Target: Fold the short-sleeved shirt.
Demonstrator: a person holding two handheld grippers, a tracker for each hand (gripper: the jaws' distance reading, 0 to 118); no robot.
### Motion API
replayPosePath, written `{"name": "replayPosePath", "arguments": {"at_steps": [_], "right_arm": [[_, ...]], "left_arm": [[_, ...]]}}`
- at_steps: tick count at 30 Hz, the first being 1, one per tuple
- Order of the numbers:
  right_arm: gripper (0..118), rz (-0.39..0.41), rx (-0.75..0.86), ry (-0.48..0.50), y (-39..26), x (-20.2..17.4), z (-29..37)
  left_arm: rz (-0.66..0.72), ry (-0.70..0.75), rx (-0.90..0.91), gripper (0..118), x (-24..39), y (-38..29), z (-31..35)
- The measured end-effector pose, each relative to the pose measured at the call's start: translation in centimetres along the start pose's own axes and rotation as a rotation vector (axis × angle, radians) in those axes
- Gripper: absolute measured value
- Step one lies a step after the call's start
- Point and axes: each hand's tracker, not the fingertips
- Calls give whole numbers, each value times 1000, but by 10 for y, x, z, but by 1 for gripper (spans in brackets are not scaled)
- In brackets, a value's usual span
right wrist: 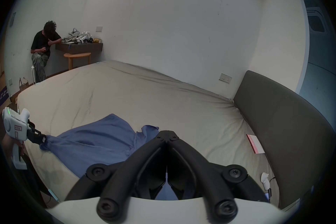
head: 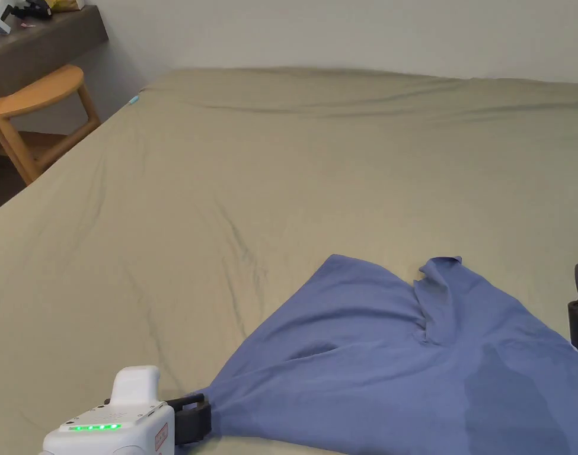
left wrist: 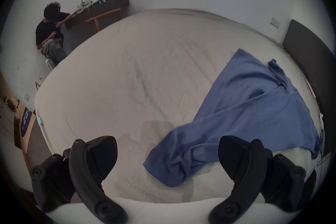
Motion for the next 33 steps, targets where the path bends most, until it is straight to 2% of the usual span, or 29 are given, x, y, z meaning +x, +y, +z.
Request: {"name": "replayPosePath", "arguments": {"at_steps": [2, 5, 9, 11, 12, 13, 15, 16, 18, 19, 20, 22, 23, 25, 26, 29, 31, 33], "right_arm": [[2, 22, -16, -15, -2, 3, -4], [2, 14, -40, -20, -3, 11, -11], [2, 26, -60, -62, -5, 17, -28], [2, 104, -92, -103, -5, 18, -44], [2, 107, -101, -99, -4, 20, -52], [2, 105, -105, -93, -4, 22, -61], [2, 96, -133, -60, -3, 26, -83], [2, 102, -165, -35, -3, 28, -99], [3, 158, -273, 10, -8, 33, -138], [14, 165, -339, 29, -13, 35, -160], [35, 146, -378, 55, -19, 38, -177], [95, 98, -502, 134, -37, 47, -220], [101, 97, -530, 114, -49, 49, -240], [101, 192, -598, 48, -68, 46, -271], [101, 208, -624, 73, -79, 46, -286], [101, 108, -703, 193, -104, 52, -318], [101, 94, -738, 203, -117, 52, -333], [104, 96, -702, 229, -123, 53, -337]], "left_arm": [[5, 48, -37, 108, 0, -3, -10], [35, 48, -68, 89, -4, -7, -23], [18, 25, -72, 83, 0, -17, -36], [-40, -18, -66, 55, 3, -11, -30], [-37, -39, -67, 35, 5, -9, -28], [-45, -47, -62, 7, 7, -7, -23], [-72, -78, -46, 7, 15, -4, -17], [-123, -13, -14, 7, 19, -3, -12], [-160, -14, 23, 7, 25, -1, 1], [-162, -20, 19, 7, 24, 0, 6], [-157, -32, 26, 7, 23, 0, 11], [-151, -47, 44, 7, 19, 2, 19], [-152, -50, 51, 7, 18, 3, 25], [-154, -52, 59, 7, 19, 5, 33], [-164, -47, 60, 7, 21, 6, 35], [-190, -25, 58, 7, 29, 5, 38], [-199, -24, 54, 7, 32, 4, 37], [-201, -24, 43, 7, 31, 5, 37]]}}
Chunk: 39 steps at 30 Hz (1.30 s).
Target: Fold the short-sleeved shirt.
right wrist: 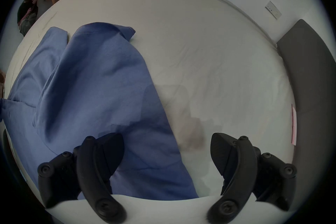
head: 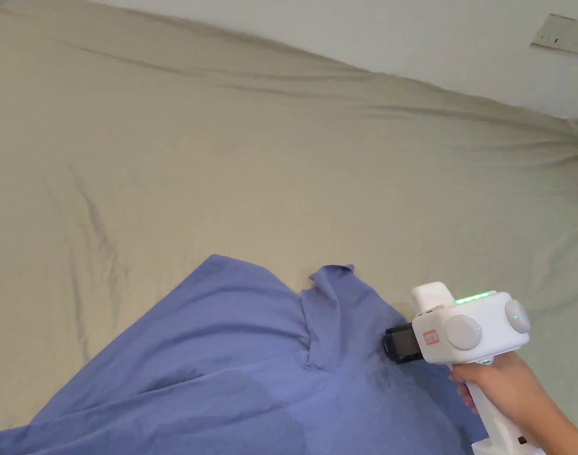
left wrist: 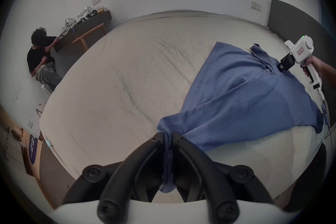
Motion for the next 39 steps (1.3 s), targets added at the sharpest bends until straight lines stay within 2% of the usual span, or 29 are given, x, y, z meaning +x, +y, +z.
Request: {"name": "replayPosePath", "arguments": {"at_steps": [2, 3, 4, 5, 6, 7, 8, 11, 13, 15, 21, 27, 30, 34, 39], "right_arm": [[103, -17, 27, 30, -1, 5, 2], [98, -33, 16, 46, -3, 8, 1], [82, -63, 16, 96, -4, 11, 1], [70, -74, 22, 159, -6, 10, 7], [59, -69, 35, 175, -7, 8, 11], [33, -39, 46, 131, -8, 4, 15], [2, -35, 51, 144, -9, 1, 18], [3, -35, 59, 108, -12, -2, 26], [3, 1, 103, 46, -13, -4, 39], [3, 24, 166, 16, -19, -8, 64], [3, 10, 358, -77, -42, 3, 168], [3, -30, 554, -172, -68, 17, 295], [3, -64, 656, -253, -78, 27, 349], [3, -171, 784, -254, -98, 28, 427], [3, -221, 889, -313, -117, 18, 496]], "left_arm": [[7, -3, 0, 7, -1, 0, 0], [11, -6, -1, 7, -1, 0, -1], [14, -9, -6, 7, -3, 1, -2], [15, -10, -8, 7, -3, 0, -3], [15, -6, -3, 7, -3, -1, -3], [17, -6, -3, 7, -1, 0, -2], [24, -7, -1, 7, 1, 2, 0], [71, -36, 39, 7, -1, 4, 5], [85, -33, 47, 7, -3, 8, 12], [82, -36, 80, 7, -2, 15, 21], [33, -42, 215, 7, 1, 46, 53], [7, -63, 369, 7, -6, 95, 99], [-18, -72, 464, 7, -13, 125, 127], [-49, -43, 598, 7, -16, 163, 175], [-35, -67, 737, 7, -22, 205, 230]]}}
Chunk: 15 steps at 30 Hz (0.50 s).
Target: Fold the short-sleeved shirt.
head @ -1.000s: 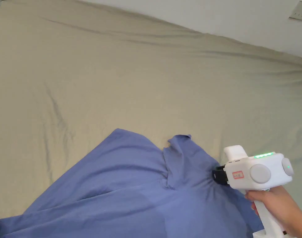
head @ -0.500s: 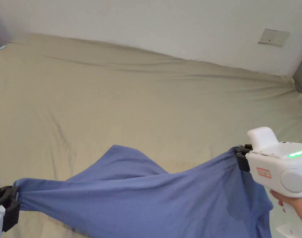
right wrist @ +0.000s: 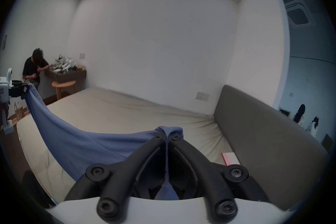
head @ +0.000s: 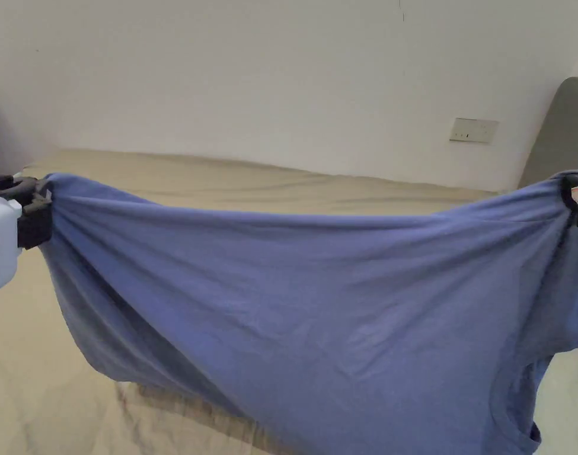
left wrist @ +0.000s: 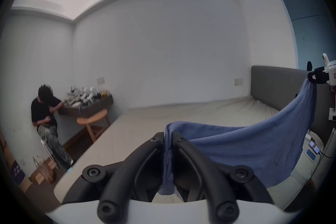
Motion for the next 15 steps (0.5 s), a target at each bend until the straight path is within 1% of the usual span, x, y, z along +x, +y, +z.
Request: {"name": "replayPosePath", "arguments": {"at_steps": [2, 5, 7, 11, 15], "right_arm": [[3, -18, 54, -24, 13, 4, 16], [3, -25, 81, -19, 33, 11, 33], [3, -70, 118, -2, 41, 18, 38], [3, -49, 169, -38, 54, 20, 49], [3, -46, 195, -38, 70, 23, 52]], "left_arm": [[-20, 14, 46, 7, -3, 23, 5], [-10, 18, 86, 7, -9, 54, 11], [34, 15, 109, 7, -16, 69, 15], [14, 30, 143, 7, -18, 91, 23], [6, 28, 153, 7, -23, 107, 31]]}}
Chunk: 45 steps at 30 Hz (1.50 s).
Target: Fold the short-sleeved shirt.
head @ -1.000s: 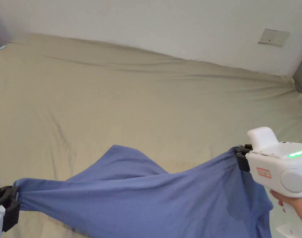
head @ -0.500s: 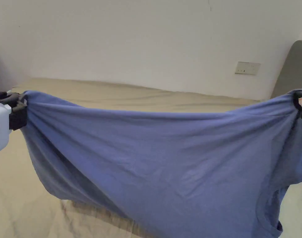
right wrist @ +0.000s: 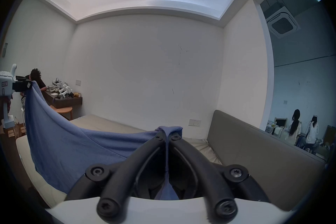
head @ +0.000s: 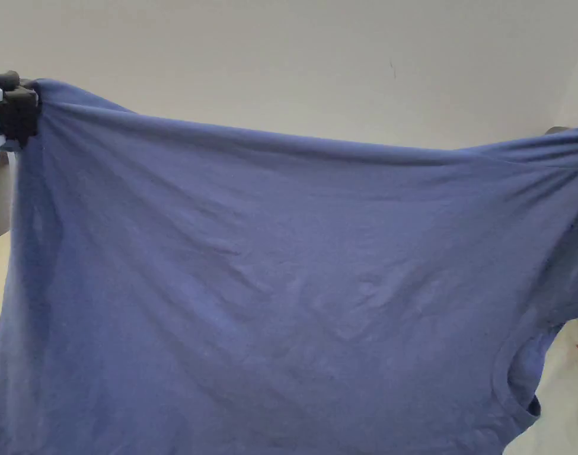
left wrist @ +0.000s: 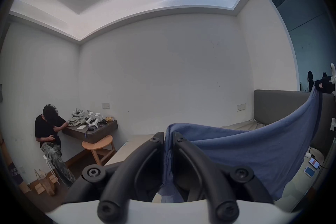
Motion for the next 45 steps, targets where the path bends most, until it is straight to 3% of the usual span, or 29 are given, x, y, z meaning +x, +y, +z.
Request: {"name": "replayPosePath", "arguments": {"at_steps": [13, 15, 25, 30, 34, 39, 43, 45], "right_arm": [[3, 101, 16, -14, 38, -10, -76], [3, 101, 15, -17, 42, -8, -95], [3, 139, -5, -81, 69, 8, -212], [3, 169, -5, -154, 71, 9, -263], [3, 140, -19, -175, 72, 14, -307], [3, 167, -19, -217, 69, 3, -339], [3, 190, -62, -215, 46, -4, -371], [3, 169, -76, -201, 30, -5, -382]], "left_arm": [[-95, 59, -6, 7, 5, 54, -49], [-99, 60, -17, 7, -14, 53, -83], [-157, 65, -41, 7, 8, 66, -189], [-82, 50, -63, 7, 23, 76, -248], [-186, 76, -72, 7, 42, 78, -297], [-135, 67, -105, 7, 53, 70, -339], [-14, 70, -184, 7, 58, 44, -387], [-9, 71, -191, 7, 62, 31, -401]]}}
